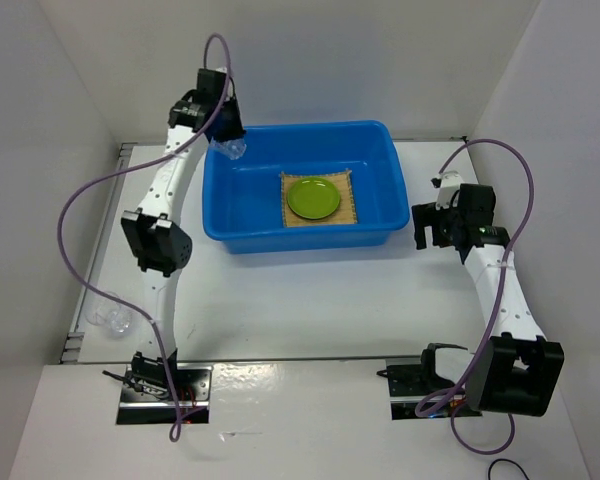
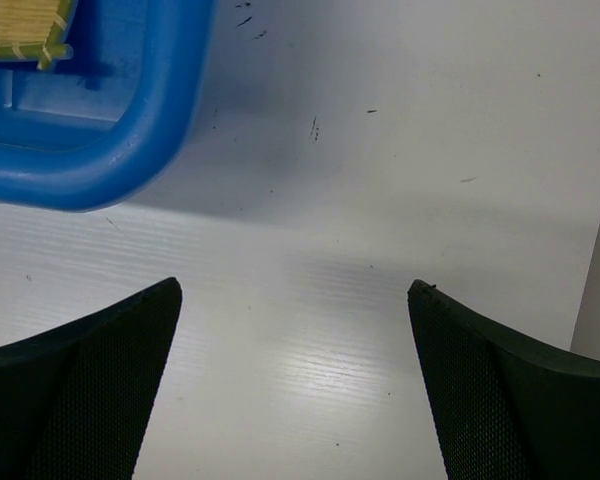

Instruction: Place the mixed dishes into the plastic bin

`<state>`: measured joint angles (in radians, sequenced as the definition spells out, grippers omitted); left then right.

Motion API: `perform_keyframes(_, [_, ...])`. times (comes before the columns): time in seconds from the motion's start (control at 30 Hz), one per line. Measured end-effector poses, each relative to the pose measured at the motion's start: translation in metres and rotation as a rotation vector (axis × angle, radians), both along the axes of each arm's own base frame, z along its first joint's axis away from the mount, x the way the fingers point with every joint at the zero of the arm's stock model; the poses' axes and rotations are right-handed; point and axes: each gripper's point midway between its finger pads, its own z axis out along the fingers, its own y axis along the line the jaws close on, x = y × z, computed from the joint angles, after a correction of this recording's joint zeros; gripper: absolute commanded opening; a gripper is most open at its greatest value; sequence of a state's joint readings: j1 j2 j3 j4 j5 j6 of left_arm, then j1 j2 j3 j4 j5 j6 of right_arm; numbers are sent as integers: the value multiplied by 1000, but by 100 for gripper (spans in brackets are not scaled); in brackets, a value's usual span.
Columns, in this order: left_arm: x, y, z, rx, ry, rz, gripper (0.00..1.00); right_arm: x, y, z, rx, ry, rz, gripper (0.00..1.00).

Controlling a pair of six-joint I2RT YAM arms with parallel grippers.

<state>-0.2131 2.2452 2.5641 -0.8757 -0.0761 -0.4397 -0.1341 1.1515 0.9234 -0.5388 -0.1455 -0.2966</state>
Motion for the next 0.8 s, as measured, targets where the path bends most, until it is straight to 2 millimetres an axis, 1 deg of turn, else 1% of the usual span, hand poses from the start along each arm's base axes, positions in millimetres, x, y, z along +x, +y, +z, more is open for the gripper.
perform_keyframes(0.03, [2,-3,-23,6,51,-8,0,0,-1,0,0,-1,-3,98])
perform_keyframes(0.13, [3,-9,-77,22,176,-25,0,-1,-6,2,-1,-8,-19,98])
perform_keyframes(0.23, [4,-13,-114,37,249,-36,0,-1,-9,5,-2,-16,-27,98])
perform_keyframes(0.33, [2,-22,-138,54,296,-65,0,-2,-9,5,-1,-17,-27,98])
perform_keyframes(0.47, [3,-38,-160,51,323,-101,3,-2,-10,5,0,-17,-30,98])
perform_keyframes(0.6, [1,-52,-177,50,351,-130,9,-2,-12,5,2,-17,-38,98])
perform_keyframes(0.67, [0,-54,-183,51,360,-140,19,-2,-13,5,2,-17,-41,98])
perform_keyframes(0.7, [0,-54,-182,54,357,-139,25,-2,-14,5,2,-17,-42,98])
perform_keyframes(0.73, [1,-55,-180,50,354,-140,33,-2,-14,5,2,-17,-44,98])
perform_keyframes(0.77, [2,-55,-178,46,346,-139,47,-2,-15,5,3,-17,-46,98])
perform_keyframes(0.8, [3,-55,-176,46,341,-140,53,-2,-16,5,2,-17,-48,98])
